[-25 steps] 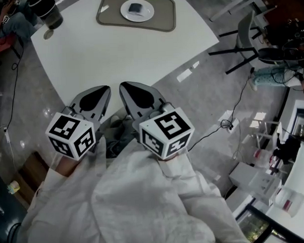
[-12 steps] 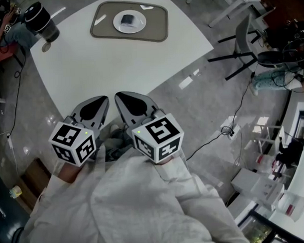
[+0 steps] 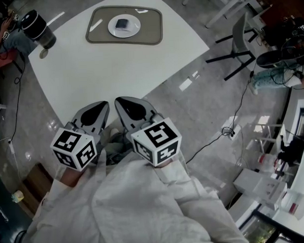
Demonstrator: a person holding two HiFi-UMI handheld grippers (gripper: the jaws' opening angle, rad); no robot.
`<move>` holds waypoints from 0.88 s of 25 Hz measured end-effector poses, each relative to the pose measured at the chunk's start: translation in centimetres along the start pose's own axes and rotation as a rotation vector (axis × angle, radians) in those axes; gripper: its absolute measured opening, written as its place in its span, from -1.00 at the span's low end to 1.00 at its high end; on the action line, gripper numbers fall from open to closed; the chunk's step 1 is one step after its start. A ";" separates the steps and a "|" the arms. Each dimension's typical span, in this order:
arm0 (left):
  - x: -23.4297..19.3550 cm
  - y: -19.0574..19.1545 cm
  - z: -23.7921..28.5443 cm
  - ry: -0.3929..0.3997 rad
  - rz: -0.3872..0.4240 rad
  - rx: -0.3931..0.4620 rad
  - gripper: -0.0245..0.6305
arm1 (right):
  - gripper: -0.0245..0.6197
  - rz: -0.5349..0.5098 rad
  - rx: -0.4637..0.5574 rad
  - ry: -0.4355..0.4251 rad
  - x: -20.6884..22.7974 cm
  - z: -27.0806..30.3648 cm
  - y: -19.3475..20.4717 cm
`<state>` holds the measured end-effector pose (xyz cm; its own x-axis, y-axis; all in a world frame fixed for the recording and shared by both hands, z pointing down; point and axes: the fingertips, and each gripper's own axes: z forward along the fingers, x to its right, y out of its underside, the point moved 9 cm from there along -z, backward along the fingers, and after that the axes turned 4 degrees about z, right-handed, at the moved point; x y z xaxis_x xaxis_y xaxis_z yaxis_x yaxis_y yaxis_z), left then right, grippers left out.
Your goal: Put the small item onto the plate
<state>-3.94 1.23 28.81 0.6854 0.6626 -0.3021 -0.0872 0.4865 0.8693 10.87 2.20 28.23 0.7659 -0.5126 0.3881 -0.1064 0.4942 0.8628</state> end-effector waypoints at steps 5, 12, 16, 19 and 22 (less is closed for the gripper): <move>0.2 -0.4 -0.1 -0.002 0.016 0.013 -0.90 | -0.88 -0.015 0.002 0.011 0.1 -0.2 -0.4; 0.1 -0.6 -0.4 0.016 0.006 0.033 -0.90 | -0.88 -0.035 -0.003 0.005 -0.4 -0.1 -0.5; -0.2 -0.5 -0.7 0.024 -0.005 0.038 -0.90 | -0.88 -0.039 -0.007 0.008 -0.7 0.0 -0.5; -0.2 -0.3 -0.7 0.025 0.000 0.036 -0.90 | -0.88 -0.046 -0.012 0.002 -0.8 0.2 -0.6; -0.1 -0.2 -0.9 0.028 -0.001 0.036 -0.90 | -0.88 -0.051 -0.032 -0.015 -1.1 0.2 -0.4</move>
<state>-4.64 1.60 28.30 0.6649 0.6779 -0.3138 -0.0597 0.4669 0.8823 9.95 2.39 27.54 0.7600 -0.5482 0.3492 -0.0472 0.4893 0.8708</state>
